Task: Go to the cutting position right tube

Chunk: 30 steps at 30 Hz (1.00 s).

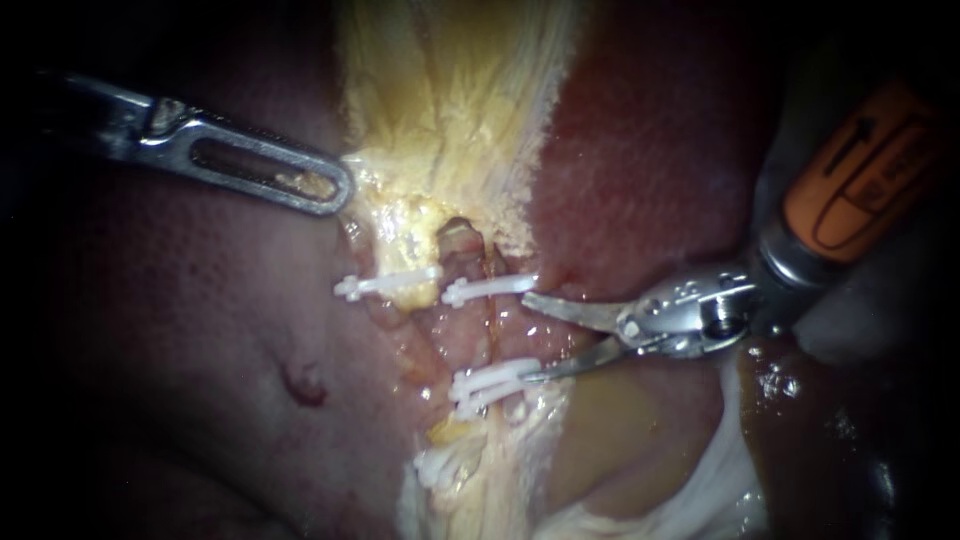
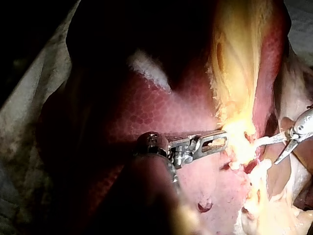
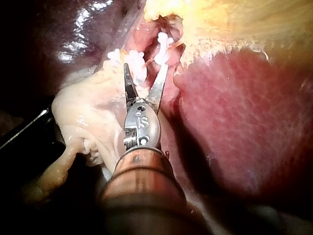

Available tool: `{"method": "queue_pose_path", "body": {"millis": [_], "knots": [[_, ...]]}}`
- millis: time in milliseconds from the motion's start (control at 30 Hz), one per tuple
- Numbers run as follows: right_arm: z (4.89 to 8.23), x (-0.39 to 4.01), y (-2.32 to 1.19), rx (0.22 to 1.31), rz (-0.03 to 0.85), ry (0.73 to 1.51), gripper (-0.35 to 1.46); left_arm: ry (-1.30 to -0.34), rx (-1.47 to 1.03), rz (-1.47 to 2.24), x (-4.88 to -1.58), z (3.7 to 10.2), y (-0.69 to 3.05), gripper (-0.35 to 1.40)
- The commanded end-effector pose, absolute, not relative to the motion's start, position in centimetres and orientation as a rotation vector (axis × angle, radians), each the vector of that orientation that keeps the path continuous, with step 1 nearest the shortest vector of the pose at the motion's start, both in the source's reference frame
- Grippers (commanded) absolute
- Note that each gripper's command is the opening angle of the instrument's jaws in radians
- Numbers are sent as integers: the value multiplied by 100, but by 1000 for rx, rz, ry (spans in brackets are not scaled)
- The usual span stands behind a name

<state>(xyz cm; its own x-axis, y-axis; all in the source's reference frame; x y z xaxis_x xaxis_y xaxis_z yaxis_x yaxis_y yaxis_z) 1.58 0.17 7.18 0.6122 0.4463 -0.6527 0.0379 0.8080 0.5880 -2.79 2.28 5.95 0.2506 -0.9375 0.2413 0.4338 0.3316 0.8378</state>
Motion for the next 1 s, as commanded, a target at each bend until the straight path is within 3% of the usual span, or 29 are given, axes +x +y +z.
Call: {"method": "queue_pose_path", "body": {"millis": [33,333,667,1000], "knots": [[723,159,19,611,257,889,140,-850,724,-1053,-280,595,228,-35],[747,187,17,691,277,898,140,-850,720,-1055,-281,595,227,-35],[752,203,15,853,235,1010,138,-850,721,-1055,-280,594,227,-35],[747,206,15,936,198,1101,138,-850,721,-1055,-280,595,227,-35]]}}
